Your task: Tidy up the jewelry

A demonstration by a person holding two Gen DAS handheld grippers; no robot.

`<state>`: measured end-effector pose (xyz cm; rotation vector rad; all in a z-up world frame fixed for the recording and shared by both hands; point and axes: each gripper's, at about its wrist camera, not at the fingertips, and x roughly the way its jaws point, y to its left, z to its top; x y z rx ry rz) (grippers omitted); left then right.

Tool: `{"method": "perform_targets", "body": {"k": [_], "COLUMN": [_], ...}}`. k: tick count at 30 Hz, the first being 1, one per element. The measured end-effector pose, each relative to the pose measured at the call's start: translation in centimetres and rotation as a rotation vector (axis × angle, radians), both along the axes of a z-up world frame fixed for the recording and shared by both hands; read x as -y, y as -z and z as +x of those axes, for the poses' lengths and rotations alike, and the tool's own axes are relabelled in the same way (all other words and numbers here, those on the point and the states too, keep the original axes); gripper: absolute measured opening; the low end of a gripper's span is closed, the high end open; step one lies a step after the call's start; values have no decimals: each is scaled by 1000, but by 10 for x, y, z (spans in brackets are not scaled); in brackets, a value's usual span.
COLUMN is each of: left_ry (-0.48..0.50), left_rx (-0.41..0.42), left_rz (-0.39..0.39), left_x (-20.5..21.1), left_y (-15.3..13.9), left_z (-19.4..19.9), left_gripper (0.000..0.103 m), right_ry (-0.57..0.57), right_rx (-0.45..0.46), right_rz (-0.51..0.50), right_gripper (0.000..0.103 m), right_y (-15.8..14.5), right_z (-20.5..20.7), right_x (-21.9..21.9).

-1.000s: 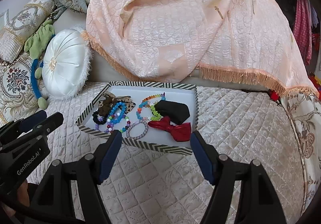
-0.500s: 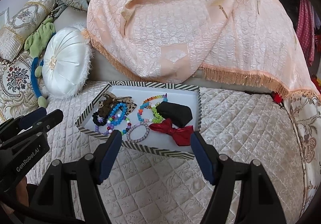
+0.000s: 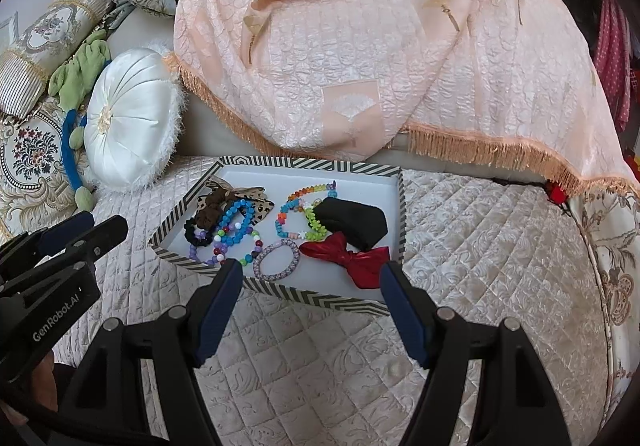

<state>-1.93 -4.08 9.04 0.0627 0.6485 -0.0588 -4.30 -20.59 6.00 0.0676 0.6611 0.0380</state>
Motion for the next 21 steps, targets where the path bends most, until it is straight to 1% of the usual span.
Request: {"method": "perform_targets", "body": {"k": [13, 21], "left_ry": [5, 11], "left_rx": [-15, -3], "left_rz": [-9, -5], "left_x": [0, 1], "left_y": [3, 5], "left_z": [0, -1], "left_gripper": [28, 28], "right_ry": [-7, -10], "right_rx": [-9, -15], "right_rz": [0, 8], "right_gripper": [75, 75], "right_y": [2, 4], "right_z": [0, 0], "right_x": [-3, 0]}}
